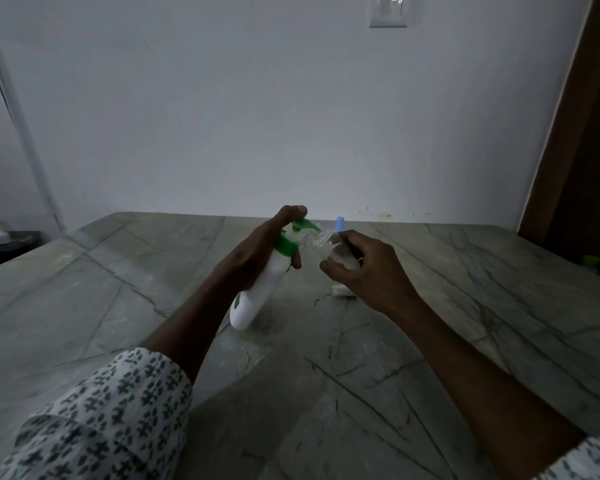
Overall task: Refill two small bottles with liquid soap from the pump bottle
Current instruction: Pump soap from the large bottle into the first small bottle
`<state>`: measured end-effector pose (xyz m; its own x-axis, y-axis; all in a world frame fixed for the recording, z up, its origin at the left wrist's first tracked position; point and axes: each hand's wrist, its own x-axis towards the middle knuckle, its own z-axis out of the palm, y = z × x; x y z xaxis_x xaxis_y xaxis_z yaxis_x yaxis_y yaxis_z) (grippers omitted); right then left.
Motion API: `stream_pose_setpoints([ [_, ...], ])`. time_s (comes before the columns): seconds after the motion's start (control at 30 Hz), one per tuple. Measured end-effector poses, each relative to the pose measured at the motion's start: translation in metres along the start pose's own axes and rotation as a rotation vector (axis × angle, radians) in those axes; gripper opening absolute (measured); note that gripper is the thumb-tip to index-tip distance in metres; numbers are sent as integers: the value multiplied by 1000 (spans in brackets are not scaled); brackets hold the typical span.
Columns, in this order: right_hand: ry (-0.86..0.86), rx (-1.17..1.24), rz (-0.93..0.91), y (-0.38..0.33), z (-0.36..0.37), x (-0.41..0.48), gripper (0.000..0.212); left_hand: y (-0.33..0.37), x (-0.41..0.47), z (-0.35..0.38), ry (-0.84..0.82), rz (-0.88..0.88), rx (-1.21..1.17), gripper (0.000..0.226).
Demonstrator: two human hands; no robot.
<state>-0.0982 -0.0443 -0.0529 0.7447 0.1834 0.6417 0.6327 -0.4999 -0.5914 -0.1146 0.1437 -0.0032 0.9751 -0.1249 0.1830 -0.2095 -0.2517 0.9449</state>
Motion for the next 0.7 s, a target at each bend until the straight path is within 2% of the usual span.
stream_pose_setpoints([
  [0.13,-7,53,46,3,0,0,54,-1,4,-3,16,-9,36,41],
  [0.27,-41,138,116,7,-1,0,49,-4,8,-5,39,-10,69,46],
  [0.4,-75,185,151,14,-1,-1,54,-8,11,-5,73,44,134,64],
  [0.5,-122,193,162,14,-3,-2,57,-7,8,-6,54,51,158,66],
  [0.7,-70,214,170,11,-8,-8,54,-7,10,-8,31,22,70,48],
])
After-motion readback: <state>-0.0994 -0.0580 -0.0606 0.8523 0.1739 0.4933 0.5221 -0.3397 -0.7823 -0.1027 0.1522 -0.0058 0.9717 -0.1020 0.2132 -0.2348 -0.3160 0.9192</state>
